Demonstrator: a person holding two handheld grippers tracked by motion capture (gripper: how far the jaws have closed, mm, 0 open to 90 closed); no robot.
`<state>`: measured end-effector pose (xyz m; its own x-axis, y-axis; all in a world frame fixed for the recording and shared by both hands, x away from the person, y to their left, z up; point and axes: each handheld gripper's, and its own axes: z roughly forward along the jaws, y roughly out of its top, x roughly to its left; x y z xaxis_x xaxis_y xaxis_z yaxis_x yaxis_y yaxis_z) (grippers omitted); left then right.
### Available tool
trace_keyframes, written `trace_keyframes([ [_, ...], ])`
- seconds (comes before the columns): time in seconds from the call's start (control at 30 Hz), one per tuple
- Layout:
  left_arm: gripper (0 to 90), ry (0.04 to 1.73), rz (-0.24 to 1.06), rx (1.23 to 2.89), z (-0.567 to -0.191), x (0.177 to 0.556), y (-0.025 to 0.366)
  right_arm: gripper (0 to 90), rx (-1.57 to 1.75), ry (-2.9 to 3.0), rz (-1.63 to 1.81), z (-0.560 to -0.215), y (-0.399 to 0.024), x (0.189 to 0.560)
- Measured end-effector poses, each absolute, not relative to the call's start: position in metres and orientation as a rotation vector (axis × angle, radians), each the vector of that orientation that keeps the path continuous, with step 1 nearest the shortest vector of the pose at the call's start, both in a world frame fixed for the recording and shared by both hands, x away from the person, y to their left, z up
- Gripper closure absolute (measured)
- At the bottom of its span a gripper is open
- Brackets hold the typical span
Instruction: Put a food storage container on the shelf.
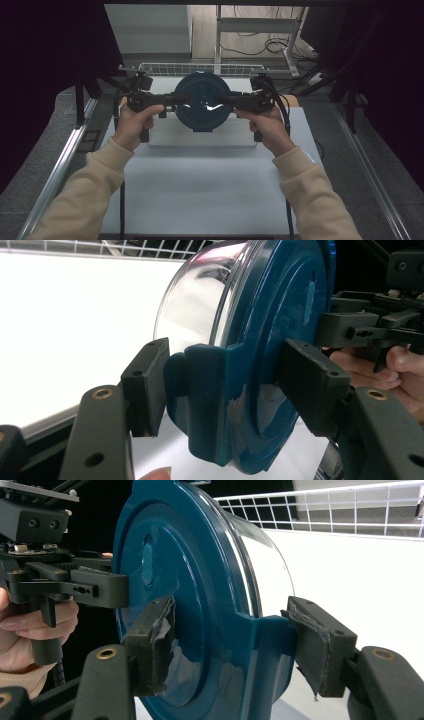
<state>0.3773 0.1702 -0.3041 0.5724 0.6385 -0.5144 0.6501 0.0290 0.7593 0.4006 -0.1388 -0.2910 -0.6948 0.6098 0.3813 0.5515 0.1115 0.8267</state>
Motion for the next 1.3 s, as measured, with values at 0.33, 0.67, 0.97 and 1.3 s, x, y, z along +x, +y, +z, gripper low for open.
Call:
trace_keyframes([
  [0.33, 38.2, 1.100, -0.041, 1.653, -0.293, 0.410, 0.175, 37.9, 1.230, 2.310, 1.655, -0.279, -0.134, 0.428],
  [0.67, 38.0, 1.131, -0.062, 1.660, -0.295, 0.435, 0.175, 38.3, 1.267, 2.348, 1.654, -0.281, -0.134, 0.458],
  [0.97, 37.4, 1.167, -0.121, 1.621, -0.309, 0.456, 0.177, 38.4, 1.333, 2.358, 1.628, -0.289, -0.132, 0.476],
  [1.3, 36.8, 1.228, -0.186, 1.586, -0.313, 0.477, 0.179, 37.5, 1.463, 2.344, 1.647, -0.293, -0.133, 0.496],
])
